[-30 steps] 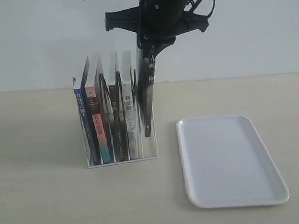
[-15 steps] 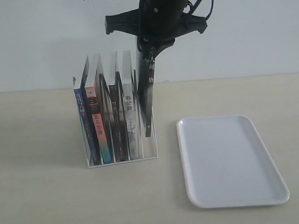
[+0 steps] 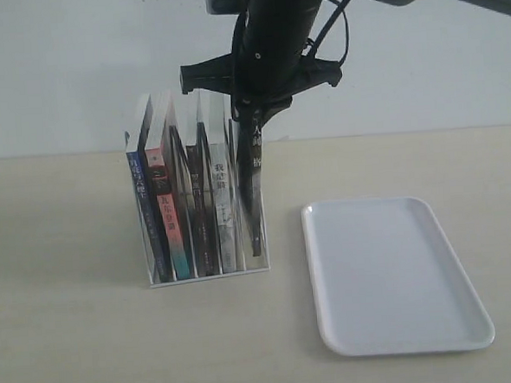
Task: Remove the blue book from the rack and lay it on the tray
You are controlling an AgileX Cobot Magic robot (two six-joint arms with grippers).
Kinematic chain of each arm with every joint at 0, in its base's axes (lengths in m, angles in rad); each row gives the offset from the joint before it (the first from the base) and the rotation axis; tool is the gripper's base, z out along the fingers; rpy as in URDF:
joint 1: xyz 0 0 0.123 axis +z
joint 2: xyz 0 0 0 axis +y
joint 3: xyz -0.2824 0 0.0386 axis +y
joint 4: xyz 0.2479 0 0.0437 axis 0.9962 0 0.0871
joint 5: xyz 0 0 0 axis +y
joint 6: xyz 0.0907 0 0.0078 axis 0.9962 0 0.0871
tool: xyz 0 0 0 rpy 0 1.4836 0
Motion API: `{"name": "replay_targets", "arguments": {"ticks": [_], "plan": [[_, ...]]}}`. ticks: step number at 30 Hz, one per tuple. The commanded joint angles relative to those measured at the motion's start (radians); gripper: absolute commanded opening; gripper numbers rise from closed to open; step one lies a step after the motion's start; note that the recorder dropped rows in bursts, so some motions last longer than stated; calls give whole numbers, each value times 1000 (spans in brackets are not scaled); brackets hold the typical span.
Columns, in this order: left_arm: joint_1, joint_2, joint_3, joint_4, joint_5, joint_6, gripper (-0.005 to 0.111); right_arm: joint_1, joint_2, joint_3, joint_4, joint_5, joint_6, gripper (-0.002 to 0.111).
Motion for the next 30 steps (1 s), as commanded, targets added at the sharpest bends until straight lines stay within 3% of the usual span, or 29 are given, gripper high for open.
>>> {"name": "replay_targets", "arguments": {"ticks": [1,3,21,23,27,30], "plan": [[3,-8,3,1,-14,6,4,-2,-16,-11,-8,-14,-14,40],[3,-8,3,1,-14,6,4,-2,-16,-11,-8,-14,-14,45],[3,-8,3,1,-14,6,4,32,-110,-69,239,84,-84,44],[3,-8,3,1,-14,6,4,60,-110,-69,239,78,-92,39],[3,-8,3,1,-14,6,4,139,-110,-69,235,57,-116,19],[3,-8,3,1,-14,6,4,211,-110,-69,190,24,-136,17]]}}
